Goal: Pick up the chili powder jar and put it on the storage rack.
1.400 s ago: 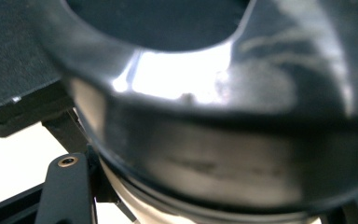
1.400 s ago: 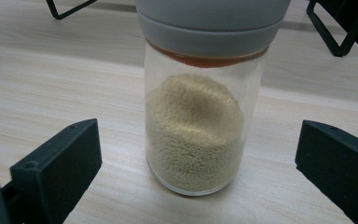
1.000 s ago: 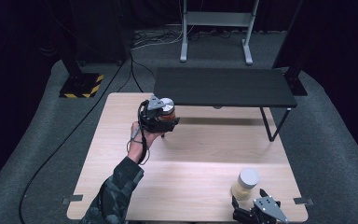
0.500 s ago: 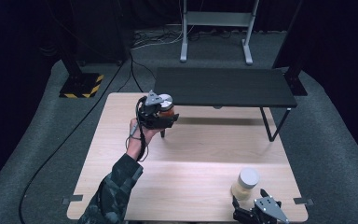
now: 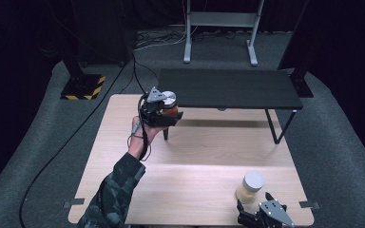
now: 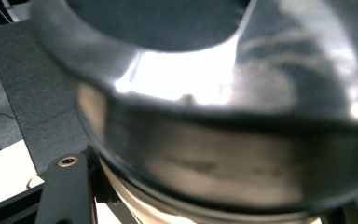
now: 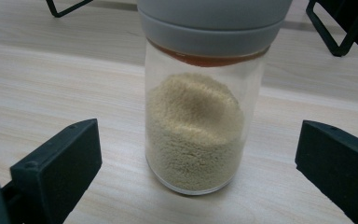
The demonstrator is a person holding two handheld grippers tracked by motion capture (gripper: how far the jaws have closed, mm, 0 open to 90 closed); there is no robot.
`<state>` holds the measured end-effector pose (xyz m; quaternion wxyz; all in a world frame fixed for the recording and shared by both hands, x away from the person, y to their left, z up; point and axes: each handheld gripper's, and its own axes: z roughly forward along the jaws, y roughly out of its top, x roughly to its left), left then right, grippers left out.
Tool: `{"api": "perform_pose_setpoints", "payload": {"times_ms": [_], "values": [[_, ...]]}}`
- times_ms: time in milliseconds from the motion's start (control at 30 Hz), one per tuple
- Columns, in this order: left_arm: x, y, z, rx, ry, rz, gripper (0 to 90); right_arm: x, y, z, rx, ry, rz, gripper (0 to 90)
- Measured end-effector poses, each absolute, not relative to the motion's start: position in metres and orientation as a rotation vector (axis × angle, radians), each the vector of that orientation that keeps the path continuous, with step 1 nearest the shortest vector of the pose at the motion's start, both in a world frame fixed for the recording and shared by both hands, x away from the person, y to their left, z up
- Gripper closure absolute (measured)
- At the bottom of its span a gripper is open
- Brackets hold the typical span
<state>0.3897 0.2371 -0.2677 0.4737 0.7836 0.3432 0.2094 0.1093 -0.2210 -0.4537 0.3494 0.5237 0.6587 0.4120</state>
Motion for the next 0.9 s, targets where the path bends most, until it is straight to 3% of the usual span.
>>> {"api": "perform_pose_setpoints", "payload": {"times_ms": [900], "values": [[0.403,0.239,-0.234,1.892,0.857,0.561,31.2,0.109,-0.222,-0.453,1.358,1.707,1.063,0.0]]}}
